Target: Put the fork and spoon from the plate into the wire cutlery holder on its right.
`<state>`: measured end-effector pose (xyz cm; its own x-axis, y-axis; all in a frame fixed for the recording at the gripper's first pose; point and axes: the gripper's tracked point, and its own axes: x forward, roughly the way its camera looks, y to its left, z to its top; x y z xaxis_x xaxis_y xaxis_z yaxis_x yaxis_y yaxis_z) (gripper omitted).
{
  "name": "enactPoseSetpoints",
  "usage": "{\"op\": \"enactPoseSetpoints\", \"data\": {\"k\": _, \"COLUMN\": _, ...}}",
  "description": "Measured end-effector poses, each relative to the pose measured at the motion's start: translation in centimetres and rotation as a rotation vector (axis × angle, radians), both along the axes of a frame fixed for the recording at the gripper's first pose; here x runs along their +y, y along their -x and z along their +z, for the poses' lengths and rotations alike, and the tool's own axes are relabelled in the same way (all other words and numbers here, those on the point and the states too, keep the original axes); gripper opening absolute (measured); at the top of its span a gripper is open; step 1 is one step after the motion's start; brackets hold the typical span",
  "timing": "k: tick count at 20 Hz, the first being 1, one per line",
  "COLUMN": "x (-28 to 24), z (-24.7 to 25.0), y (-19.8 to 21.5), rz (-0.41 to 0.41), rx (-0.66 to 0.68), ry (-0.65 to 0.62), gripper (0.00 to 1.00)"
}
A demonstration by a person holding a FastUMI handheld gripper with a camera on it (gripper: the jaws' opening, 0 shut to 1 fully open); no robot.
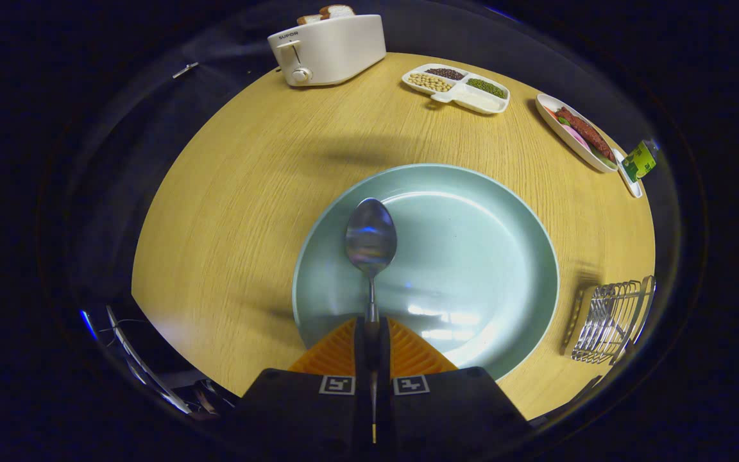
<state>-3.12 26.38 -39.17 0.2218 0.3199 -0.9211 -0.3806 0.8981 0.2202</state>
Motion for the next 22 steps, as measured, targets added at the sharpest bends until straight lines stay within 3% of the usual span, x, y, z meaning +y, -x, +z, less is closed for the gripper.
{"op": "enactPoseSetpoints", "data": {"k": 4, "x": -1.0, "z": 2.8, "y": -0.6, "rz": -0.002, "rx": 0.016, "ry": -0.056, "gripper": 0.07}}
{"op": "enactPoseSetpoints", "data": {"k": 9, "x": -6.8, "z": 9.3, "y": -1.8, "rz": 0.100, "rx": 0.021, "ry": -0.097, "gripper": 0.07}}
{"op": "enactPoseSetpoints", "data": {"k": 15, "x": -18.2, "z": 14.9, "y": -2.6, "rz": 0.196, "rx": 0.073, "ry": -0.009, "gripper": 0.07}}
{"op": "enactPoseSetpoints", "data": {"k": 22, "x": -26.8, "z": 13.7, "y": -0.4, "rz": 0.244, "rx": 0.304, "ry": 0.165, "gripper": 0.07}}
